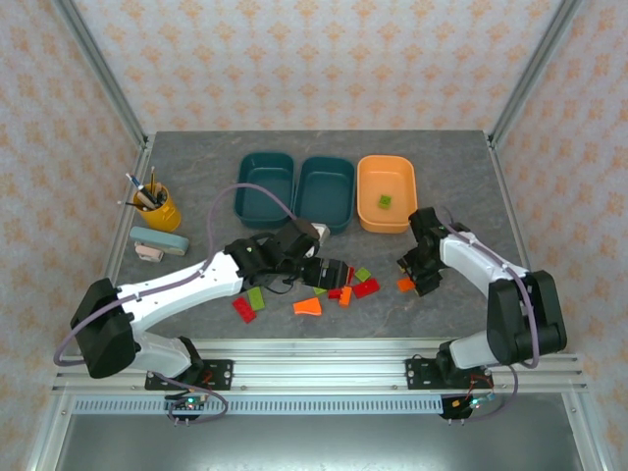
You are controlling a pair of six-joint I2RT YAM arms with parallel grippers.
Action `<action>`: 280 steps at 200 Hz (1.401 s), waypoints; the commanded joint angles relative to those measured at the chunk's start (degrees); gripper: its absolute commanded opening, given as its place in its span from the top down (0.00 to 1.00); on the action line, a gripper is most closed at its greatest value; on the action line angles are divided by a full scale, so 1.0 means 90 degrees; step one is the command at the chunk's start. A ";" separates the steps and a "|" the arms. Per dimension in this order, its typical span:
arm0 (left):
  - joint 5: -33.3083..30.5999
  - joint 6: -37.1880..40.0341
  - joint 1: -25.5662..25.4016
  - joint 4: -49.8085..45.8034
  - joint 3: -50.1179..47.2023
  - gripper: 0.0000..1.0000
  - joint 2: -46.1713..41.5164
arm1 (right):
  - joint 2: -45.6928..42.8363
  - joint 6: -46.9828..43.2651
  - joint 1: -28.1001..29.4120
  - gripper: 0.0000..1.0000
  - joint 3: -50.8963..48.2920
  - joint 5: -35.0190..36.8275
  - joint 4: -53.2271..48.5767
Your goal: Sort the legos into containers by color
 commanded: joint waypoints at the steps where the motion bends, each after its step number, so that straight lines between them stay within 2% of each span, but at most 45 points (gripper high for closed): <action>1: -0.0227 -0.0117 -0.0057 0.0095 -0.0041 0.03 -0.0238 | 0.0213 0.0252 -0.0095 0.42 -0.0019 -0.0172 0.0264; 63: -0.0212 -0.0166 -0.0060 0.0193 -0.0036 0.03 -0.0242 | 0.0502 0.0265 -0.0221 0.47 -0.0168 -0.0377 0.0478; 184: -0.0210 -0.0185 -0.0058 0.0291 -0.0010 0.03 -0.0113 | 0.0959 0.0056 -0.0216 0.60 -0.0349 -0.0133 0.0783; 280: -0.0506 -0.0254 -0.0061 0.0175 -0.0032 0.03 -0.0142 | 0.0384 -0.0521 -0.0216 0.66 -0.0377 0.0263 0.0740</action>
